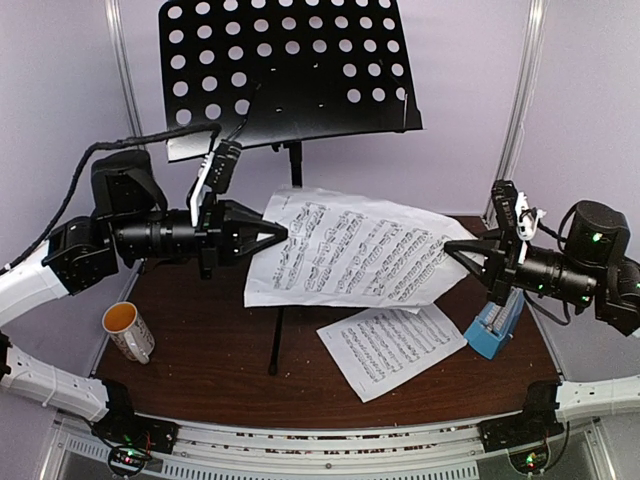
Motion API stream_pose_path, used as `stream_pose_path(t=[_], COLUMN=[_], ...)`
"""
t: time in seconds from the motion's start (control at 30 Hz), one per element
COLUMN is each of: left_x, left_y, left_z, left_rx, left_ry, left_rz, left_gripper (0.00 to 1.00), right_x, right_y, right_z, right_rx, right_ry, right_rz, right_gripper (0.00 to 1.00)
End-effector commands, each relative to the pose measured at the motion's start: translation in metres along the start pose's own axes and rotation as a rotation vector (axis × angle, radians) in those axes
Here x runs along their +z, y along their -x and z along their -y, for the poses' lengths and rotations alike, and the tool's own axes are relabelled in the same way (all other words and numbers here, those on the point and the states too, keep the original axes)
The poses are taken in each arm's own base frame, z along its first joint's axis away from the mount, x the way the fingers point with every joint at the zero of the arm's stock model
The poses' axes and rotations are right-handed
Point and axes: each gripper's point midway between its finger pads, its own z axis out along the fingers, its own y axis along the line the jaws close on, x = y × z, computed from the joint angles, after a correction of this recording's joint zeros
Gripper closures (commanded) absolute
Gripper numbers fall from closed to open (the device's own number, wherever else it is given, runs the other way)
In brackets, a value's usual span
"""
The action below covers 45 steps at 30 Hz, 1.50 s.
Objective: Set up the instrument practice props
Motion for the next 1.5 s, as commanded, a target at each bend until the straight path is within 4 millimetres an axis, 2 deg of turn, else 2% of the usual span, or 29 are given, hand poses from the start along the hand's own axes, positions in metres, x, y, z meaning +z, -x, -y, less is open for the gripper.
stream_pose_path(t=[0.0, 0.1, 0.13, 0.23, 0.33, 0.53, 0.7, 0.73, 0.8, 0.97, 1.13, 1.27, 1.47], left_x=[0.000, 0.004, 0.004, 0.000, -0.004, 0.002, 0.014, 0.018, 0.028, 0.044, 0.053, 0.049, 0.041], left_y=[0.006, -0.009, -0.014, -0.021, -0.025, -0.037, -0.038, -0.041, -0.048, -0.057, -0.063, -0.064, -0.049], left_z=[-0.007, -0.021, -0.026, -0.037, -0.047, -0.057, -0.051, -0.049, -0.042, -0.034, -0.029, -0.031, -0.025], left_rx=[0.008, -0.006, -0.008, 0.001, 0.039, 0.147, 0.231, 0.246, 0.273, 0.292, 0.337, 0.372, 0.404], left_ry=[0.040, 0.105, 0.130, 0.197, 0.260, 0.276, 0.199, 0.176, 0.131, 0.055, 0.012, 0.026, 0.017], left_rz=[0.008, -0.072, -0.088, -0.092, -0.117, -0.257, -0.341, -0.367, -0.410, -0.422, -0.452, -0.473, -0.424], left_gripper=[1.00, 0.75, 0.63, 0.37, 0.26, 0.22, 0.18, 0.14, 0.13, 0.13, 0.13, 0.13, 0.12], right_x=[-0.001, 0.003, 0.005, 0.006, 0.004, -0.004, -0.007, -0.007, -0.008, -0.011, -0.011, -0.012, -0.012], right_y=[-0.003, -0.014, -0.019, -0.031, -0.044, -0.064, -0.078, -0.079, -0.075, -0.064, -0.061, -0.063, -0.063], right_z=[0.010, 0.009, 0.008, 0.003, -0.003, -0.008, -0.014, -0.015, -0.017, -0.020, -0.022, -0.024, -0.028], right_rx=[-0.032, -0.075, -0.087, -0.110, -0.100, -0.070, -0.054, -0.049, -0.042, -0.027, -0.011, -0.006, -0.006], right_ry=[-0.054, -0.045, -0.037, 0.000, 0.038, 0.067, 0.105, 0.111, 0.124, 0.142, 0.152, 0.160, 0.192], right_rz=[-0.023, -0.105, -0.140, -0.235, -0.307, -0.439, -0.552, -0.565, -0.570, -0.559, -0.567, -0.588, -0.618], right_gripper=[1.00, 1.00, 1.00, 1.00, 1.00, 1.00, 1.00, 1.00, 1.00, 1.00, 1.00, 1.00, 1.00])
